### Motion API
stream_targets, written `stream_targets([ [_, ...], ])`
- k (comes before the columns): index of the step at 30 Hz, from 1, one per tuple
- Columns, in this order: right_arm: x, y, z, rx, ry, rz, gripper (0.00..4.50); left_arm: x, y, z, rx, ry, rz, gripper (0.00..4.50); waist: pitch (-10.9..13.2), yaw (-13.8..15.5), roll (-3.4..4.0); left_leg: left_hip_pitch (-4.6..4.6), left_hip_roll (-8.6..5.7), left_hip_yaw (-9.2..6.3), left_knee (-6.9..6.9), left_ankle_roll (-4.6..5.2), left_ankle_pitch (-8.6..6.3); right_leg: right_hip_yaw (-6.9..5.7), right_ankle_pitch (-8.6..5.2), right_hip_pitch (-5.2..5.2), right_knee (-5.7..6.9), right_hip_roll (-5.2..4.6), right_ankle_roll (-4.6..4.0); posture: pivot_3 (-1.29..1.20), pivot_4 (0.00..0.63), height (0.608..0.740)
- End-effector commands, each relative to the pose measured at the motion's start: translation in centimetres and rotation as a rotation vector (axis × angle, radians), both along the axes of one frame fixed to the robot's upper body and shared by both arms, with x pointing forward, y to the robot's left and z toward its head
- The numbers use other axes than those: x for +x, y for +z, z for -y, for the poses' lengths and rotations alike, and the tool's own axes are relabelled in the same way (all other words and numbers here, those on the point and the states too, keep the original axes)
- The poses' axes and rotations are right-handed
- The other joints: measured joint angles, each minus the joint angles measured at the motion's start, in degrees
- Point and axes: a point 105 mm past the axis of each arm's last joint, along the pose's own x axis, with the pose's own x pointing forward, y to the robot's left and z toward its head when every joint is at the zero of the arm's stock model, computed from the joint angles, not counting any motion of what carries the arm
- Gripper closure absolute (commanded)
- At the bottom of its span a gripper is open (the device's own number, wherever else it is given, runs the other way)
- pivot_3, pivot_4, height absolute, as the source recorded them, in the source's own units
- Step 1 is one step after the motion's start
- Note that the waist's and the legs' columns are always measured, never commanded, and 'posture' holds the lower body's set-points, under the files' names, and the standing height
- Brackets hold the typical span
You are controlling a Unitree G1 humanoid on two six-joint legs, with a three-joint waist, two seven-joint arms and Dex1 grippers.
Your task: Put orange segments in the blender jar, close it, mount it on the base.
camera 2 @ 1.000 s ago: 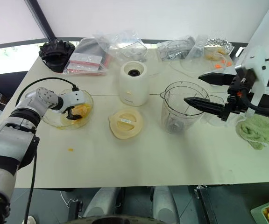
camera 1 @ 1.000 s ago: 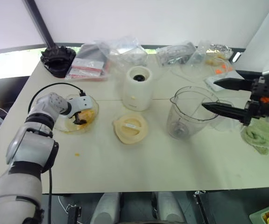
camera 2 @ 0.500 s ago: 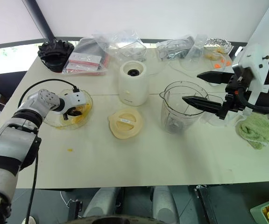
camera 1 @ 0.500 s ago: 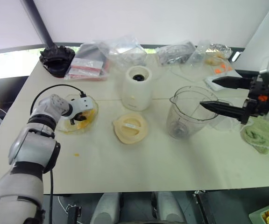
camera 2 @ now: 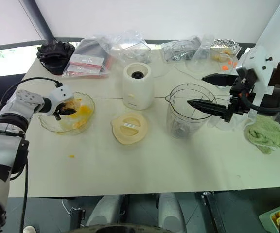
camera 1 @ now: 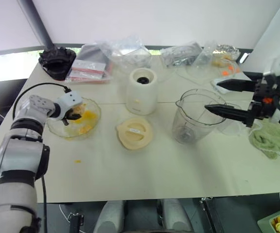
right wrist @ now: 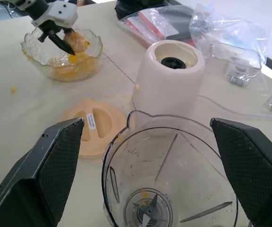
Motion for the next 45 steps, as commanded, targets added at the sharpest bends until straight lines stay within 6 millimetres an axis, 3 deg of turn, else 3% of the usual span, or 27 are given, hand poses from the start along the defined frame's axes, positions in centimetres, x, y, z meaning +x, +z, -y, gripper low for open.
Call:
stream_targets([
  [1,0.1,1.4,-0.2,-0.002,0.021,0.070,0.00,0.4,2.1,-0.3,-0.108,0.038,0.066,2.69,0.03,0.07,-0.05,0.00,0.00,0.00,0.00,0.00,0.00,0.00,0.00,0.00,0.00,0.00,0.00,0.00,0.150,0.740],
  [10,0.2,1.5,-0.1,-0.010,0.030,0.070,0.00,0.2,5.4,-0.1,-0.590,0.102,0.163,2.69,0.06,0.01,-0.10,-0.01,0.01,-0.01,0.01,0.00,0.00,-0.01,0.00,0.00,0.00,0.00,0.00,0.00,0.150,0.740],
  [19,0.0,1.0,-0.1,-0.004,0.028,0.063,0.00,-1.2,6.8,0.5,-0.836,0.080,0.204,2.69,0.06,-0.90,-0.10,0.00,0.06,-0.03,0.00,0.00,0.00,0.00,0.01,-0.01,0.02,-0.03,-0.01,0.00,0.150,0.740],
  [25,-0.4,0.7,-0.1,0.001,0.016,0.059,0.00,-1.7,13.2,3.5,-0.998,-0.044,0.326,2.69,0.08,-0.86,-0.13,-0.02,0.04,-0.08,0.01,-0.01,0.00,0.00,0.01,0.00,0.02,-0.06,-0.01,0.00,0.150,0.740],
  [29,-0.9,0.8,0.4,0.005,-0.015,0.072,0.00,-2.0,20.8,9.8,-1.037,-0.347,0.385,2.69,0.13,0.01,-0.21,-0.02,0.01,-0.08,0.02,-0.02,0.01,-0.03,0.01,0.01,0.02,-0.05,0.00,0.00,0.150,0.740],
  [31,-1.1,0.9,0.5,0.006,-0.029,0.078,0.00,-2.0,22.6,11.7,-1.039,-0.432,0.388,2.69,0.13,0.35,-0.23,-0.03,-0.03,-0.07,0.10,-0.02,0.01,-0.04,0.02,0.06,-0.02,-0.02,0.02,0.00,0.150,0.740],
  [35,-2.1,0.9,1.2,0.003,-0.087,0.095,0.00,-2.7,25.9,18.5,-1.046,-0.702,0.349,2.69,0.11,0.49,-0.19,-0.03,-0.11,0.02,0.09,0.04,-0.03,0.01,0.04,0.06,-0.07,-0.05,0.07,0.00,0.150,0.740],
  [39,-3.5,1.1,2.1,-0.003,-0.159,0.111,0.00,-4.1,26.5,24.9,-1.054,-0.928,0.249,2.69,0.13,0.41,-0.22,-0.03,-0.15,0.01,0.11,0.04,-0.02,0.00,0.04,0.10,-0.09,-0.02,0.07,0.00,0.150,0.740],
  [43,-5.3,1.2,3.0,-0.011,-0.251,0.133,0.00,-5.1,24.5,30.9,-1.015,-1.058,0.136,2.69,0.15,0.27,-0.21,-0.02,-0.13,0.08,0.10,0.08,-0.05,0.02,0.03,0.09,-0.12,0.00,0.08,0.00,0.150,0.740],
  [45,-6.0,1.2,3.2,-0.013,-0.289,0.144,0.00,-5.3,23.3,32.9,-1.002,-1.073,0.100,2.69,0.15,0.18,-0.21,-0.01,-0.11,0.08,0.09,0.11,-0.07,0.03,0.03,0.07,-0.12,0.03,0.07,0.00,0.150,0.740],
])
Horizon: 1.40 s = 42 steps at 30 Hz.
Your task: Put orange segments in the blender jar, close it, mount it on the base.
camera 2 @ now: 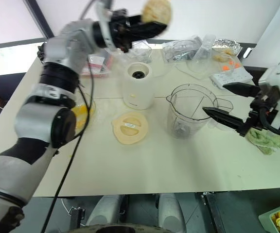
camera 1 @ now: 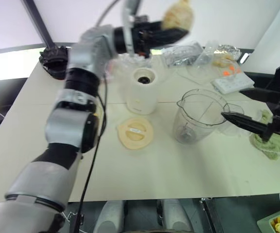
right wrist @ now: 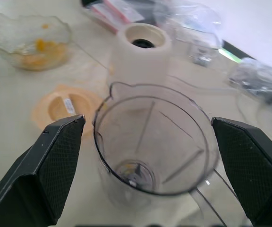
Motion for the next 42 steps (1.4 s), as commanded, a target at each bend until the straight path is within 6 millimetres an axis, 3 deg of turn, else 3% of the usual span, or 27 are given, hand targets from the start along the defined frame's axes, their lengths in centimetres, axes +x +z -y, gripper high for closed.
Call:
stream_targets([
  [1,-1.4,1.1,0.1,-0.013,-0.053,0.071,0.00,-0.5,-0.2,1.9,0.021,-0.020,0.047,2.69,-0.01,-0.08,0.02,0.01,0.01,0.01,0.00,0.00,0.00,0.01,0.00,0.00,0.01,0.01,0.00,0.00,0.150,0.740],
  [4,-2.9,0.9,0.3,-0.010,-0.120,0.094,0.00,-1.5,-1.5,5.0,0.046,-0.056,0.041,2.69,0.01,0.18,0.00,0.01,0.03,-0.04,-0.01,0.00,0.00,-0.01,-0.01,0.00,0.00,0.03,0.00,0.00,0.150,0.740],
  [8,-5.3,0.7,0.6,-0.014,-0.219,0.124,0.00,-2.0,-5.1,7.8,0.171,-0.035,0.093,2.69,0.02,1.06,-0.01,-0.09,0.01,-0.07,0.00,0.04,-0.03,0.03,-0.09,0.02,-0.09,-0.04,0.12,0.00,0.150,0.740],
  [12,-7.1,0.4,0.6,-0.007,-0.293,0.129,0.00,-1.9,-7.9,8.7,0.263,0.000,0.124,2.69,0.03,1.56,-0.03,-0.07,0.03,0.05,0.00,0.14,-0.08,0.07,-0.06,0.06,-0.29,-0.03,0.11,0.00,0.150,0.740],
  [16,-8.4,0.2,0.2,0.018,-0.343,0.125,0.00,-1.9,-9.0,9.0,0.302,0.009,0.136,2.69,0.02,1.61,0.00,-0.07,0.11,0.00,0.00,0.14,-0.08,0.05,-0.10,0.13,-0.36,0.01,0.11,0.00,0.150,0.740],
  [22,-8.6,0.4,0.0,0.039,-0.366,0.103,0.00,-1.8,-8.6,8.9,0.281,0.019,0.123,0.03,0.08,1.64,-0.10,-0.09,0.16,0.05,0.00,0.17,-0.10,0.06,-0.14,0.28,-0.73,-0.03,0.15,0.00,0.150,0.740],
  [25,-8.4,0.5,-0.2,0.040,-0.364,0.101,0.00,-1.6,-8.4,8.9,0.267,0.033,0.128,0.03,0.10,1.67,-0.13,-0.10,0.15,0.05,0.00,0.21,-0.13,0.06,-0.15,0.32,-0.82,-0.04,0.10,0.00,0.150,0.740],
  [29,-8.3,0.6,0.0,0.034,-0.364,0.105,0.00,-1.2,-6.4,8.7,0.186,0.063,0.125,0.03,0.10,1.64,-0.14,-0.10,0.15,0.06,0.00,0.29,-0.18,0.07,-0.15,0.33,-0.85,-0.04,0.10,0.00,0.150,0.740],
  [33,-7.7,-0.3,1.0,0.027,-0.391,0.076,0.00,-0.4,-3.1,5.4,0.078,0.041,0.130,0.03,0.10,1.45,-0.12,-0.10,0.16,0.10,0.00,0.31,-0.18,0.06,-0.15,0.31,-0.85,-0.01,0.08,0.00,0.150,0.740],
  [39,-7.5,-2.2,3.3,0.023,-0.468,0.028,0.00,0.8,-2.6,0.3,0.036,0.034,0.136,0.03,0.06,1.60,-0.06,-0.10,0.16,0.05,0.00,0.31,-0.19,0.06,-0.10,0.34,-0.85,-0.03,-0.04,0.00,0.150,0.740],
  [42,-7.1,-3.7,5.4,0.001,-0.554,-0.005,0.00,1.3,-3.6,-2.5,0.050,0.055,0.111,0.03,0.05,1.57,-0.04,-0.08,0.16,0.05,0.00,0.33,-0.19,0.08,-0.09,0.35,-0.87,-0.06,-0.04,0.00,0.150,0.740],
])
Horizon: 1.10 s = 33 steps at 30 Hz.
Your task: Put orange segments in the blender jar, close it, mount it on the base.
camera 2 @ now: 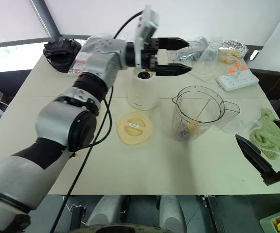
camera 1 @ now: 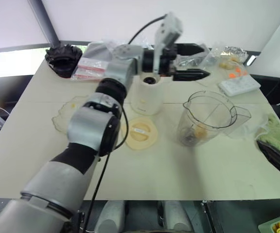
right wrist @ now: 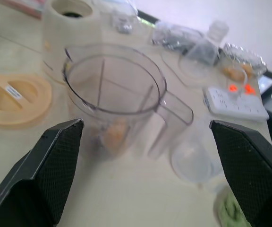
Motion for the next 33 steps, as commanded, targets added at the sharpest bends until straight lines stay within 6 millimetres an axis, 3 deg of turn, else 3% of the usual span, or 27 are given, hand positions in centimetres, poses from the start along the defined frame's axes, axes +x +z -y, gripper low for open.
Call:
stream_targets([
  [1,0.4,-1.2,3.1,-0.040,-0.125,-0.017,0.00,-0.2,-0.1,-2.6,-0.009,-0.009,0.006,0.03,-0.02,-0.17,0.03,0.03,0.01,-0.01,0.00,0.00,0.00,0.01,0.00,0.02,0.00,0.00,0.00,0.00,0.150,0.740],
  [5,1.5,-2.5,5.6,-0.012,-0.216,-0.011,0.00,-1.4,-4.6,-5.8,0.063,0.016,-0.063,0.03,-0.09,-0.35,0.18,0.10,0.04,-0.10,-0.02,0.00,0.00,0.09,0.01,0.00,0.08,-0.01,-0.04,0.00,0.150,0.740],
  [11,3.8,-4.0,8.6,0.012,-0.303,0.010,0.00,-3.9,-12.3,-8.3,0.186,0.164,-0.187,0.03,-0.12,-0.40,0.29,0.13,0.04,-0.12,-0.01,-0.01,0.01,0.15,0.04,-0.01,0.12,-0.01,-0.08,0.00,0.150,0.740],
  [14,5.0,-5.0,9.3,0.051,-0.327,0.010,0.00,-5.3,-14.1,-9.0,0.183,0.210,-0.252,0.03,-0.13,-0.07,0.30,0.15,0.02,-0.11,0.05,-0.02,0.01,0.16,0.05,0.01,0.18,-0.03,-0.11,0.00,0.150,0.740],
  [21,7.6,-7.8,10.5,0.113,-0.393,-0.015,0.00,-6.8,-14.7,-7.9,0.150,0.250,-0.289,0.03,-0.22,-0.10,0.44,0.21,0.01,-0.09,0.10,-0.02,0.02,0.15,0.05,0.11,0.18,-0.02,-0.13,0.00,0.150,0.740],
  [28,9.8,-10.4,11.9,0.135,-0.483,-0.023,0.00,-6.6,-14.4,-7.4,0.143,0.271,-0.270,0.03,-0.33,-0.28,0.64,0.26,-0.02,0.01,0.09,-0.02,0.02,0.13,0.05,0.13,0.24,0.06,-0.13,0.00,0.150,0.740],
  [33,10.7,-11.2,12.9,0.128,-0.545,-0.013,0.00,-6.6,-14.4,-7.5,0.149,0.273,-0.259,0.03,-0.35,-0.88,0.67,0.27,-0.04,0.05,0.09,-0.02,0.02,0.13,0.06,0.13,0.28,0.06,-0.13,0.00,0.150,0.740],
])
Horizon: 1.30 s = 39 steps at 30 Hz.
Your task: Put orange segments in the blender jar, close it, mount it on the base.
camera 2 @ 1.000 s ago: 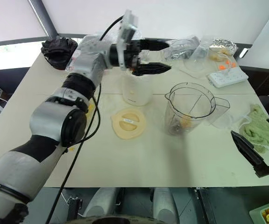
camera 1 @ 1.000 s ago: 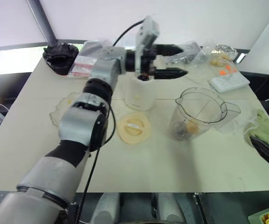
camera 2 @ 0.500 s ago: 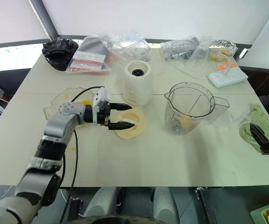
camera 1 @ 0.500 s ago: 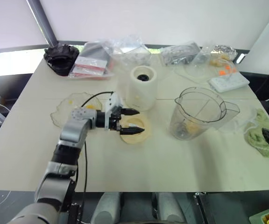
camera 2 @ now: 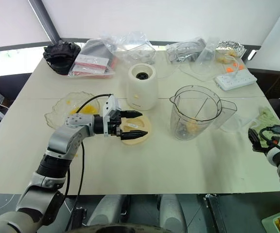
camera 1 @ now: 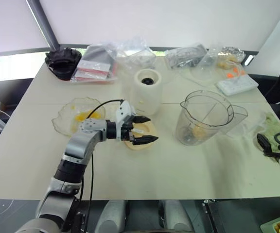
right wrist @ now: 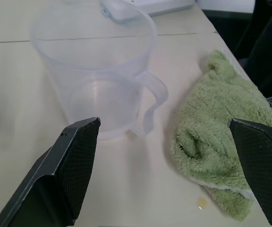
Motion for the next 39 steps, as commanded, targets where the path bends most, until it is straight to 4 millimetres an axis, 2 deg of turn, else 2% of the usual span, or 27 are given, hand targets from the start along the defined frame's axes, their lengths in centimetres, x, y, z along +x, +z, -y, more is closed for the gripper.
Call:
stream_targets([
  [1,0.6,0.8,1.0,-0.041,-0.055,0.046,0.00,-0.3,1.3,0.3,-0.017,-0.027,0.058,0.03,-0.01,-0.36,0.01,0.00,-0.01,0.00,0.00,0.00,0.00,0.00,0.00,0.00,0.00,0.00,0.00,0.00,0.150,0.740],
  [11,2.5,0.5,1.3,-0.030,-0.069,0.088,0.00,-0.4,1.4,0.3,-0.012,-0.022,0.071,0.03,-0.03,-1.22,0.05,0.05,-0.02,0.00,-0.01,0.00,0.00,-0.01,0.01,0.03,0.03,0.01,0.02,0.00,0.150,0.740],
  [22,3.6,0.4,1.0,-0.039,-0.053,0.100,0.00,-0.3,1.6,0.3,-0.010,-0.010,0.084,0.03,-0.03,-1.23,0.07,0.06,-0.03,0.00,-0.01,0.00,0.00,0.00,0.01,0.04,0.03,0.00,0.03,0.00,0.150,0.740],
  [30,4.3,-0.4,1.1,-0.053,-0.076,0.100,0.00,-0.5,1.6,0.4,-0.005,-0.014,0.093,0.03,-0.03,-1.28,0.07,0.06,-0.03,-0.01,-0.01,0.00,0.00,0.00,0.01,0.04,0.03,0.01,0.03,0.00,0.150,0.740],
  [39,5.1,-0.4,1.9,-0.135,-0.134,0.129,0.00,-0.5,1.7,0.3,0.003,-0.013,0.104,0.03,-0.03,-1.79,0.08,0.06,-0.06,0.00,-0.02,0.00,0.00,-0.01,0.01,0.04,0.03,0.01,0.03,0.00,0.150,0.740],
])
